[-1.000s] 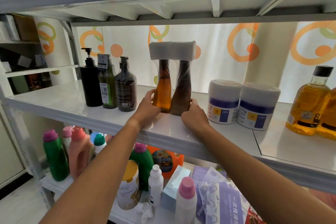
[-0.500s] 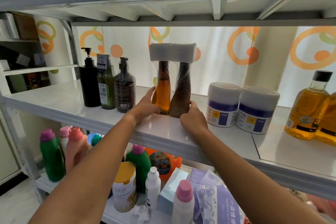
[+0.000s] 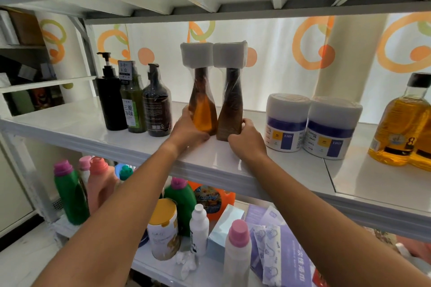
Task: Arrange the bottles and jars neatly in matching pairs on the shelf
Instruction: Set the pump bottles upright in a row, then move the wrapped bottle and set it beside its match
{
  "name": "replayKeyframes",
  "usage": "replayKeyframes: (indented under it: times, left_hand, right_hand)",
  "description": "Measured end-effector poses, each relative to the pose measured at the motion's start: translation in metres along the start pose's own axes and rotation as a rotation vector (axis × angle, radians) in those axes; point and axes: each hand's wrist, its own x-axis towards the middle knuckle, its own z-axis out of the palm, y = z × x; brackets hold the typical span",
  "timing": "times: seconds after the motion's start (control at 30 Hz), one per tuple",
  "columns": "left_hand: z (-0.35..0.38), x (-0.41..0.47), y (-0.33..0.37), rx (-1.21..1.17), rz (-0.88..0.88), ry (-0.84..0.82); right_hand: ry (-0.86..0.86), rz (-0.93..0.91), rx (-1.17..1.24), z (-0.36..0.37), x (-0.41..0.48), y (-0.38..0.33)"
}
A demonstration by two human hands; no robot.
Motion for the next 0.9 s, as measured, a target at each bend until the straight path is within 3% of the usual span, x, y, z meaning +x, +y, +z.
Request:
replayKeyframes:
  times: [0.17,0.3,0.37,0.5,0.63,0.77,0.9]
  left_hand:
    - [0.004,-0.009,-0.001,0.255,0.064,0.122]
    - [-0.017,-0.006,0.000,0.050,0.010,-0.202]
    - [-0.026,-0.002,0.006,0.082,-0.026,-0.254]
    - [-0.027,0.009,0.020,-0.005,-0.077,-0.239]
    - [-0.032,0.020,0.035,-0.159,-0.016,-0.157]
    - [-0.029,0.025,0.036,0.088,0.095,0.051]
    - [-0.033,0.023,0.037,0.055,0.027,-0.087]
  right_hand:
    - [0.001,-0.009,-0.002,0.000,-0.001,0.000]
    - [0.003,-0.006,-0.001,0.000,0.000,0.001]
    - [0.006,0.000,-0.004,0.000,0.000,0.000]
    - [0.010,0.005,0.005,0.000,0.001,0.000]
    - [0.008,0.011,0.029,0.000,0.001,0.002]
    - [0.009,0.007,0.028,0.000,0.002,0.003]
    - [0.007,0.012,0.025,0.000,0.003,0.003]
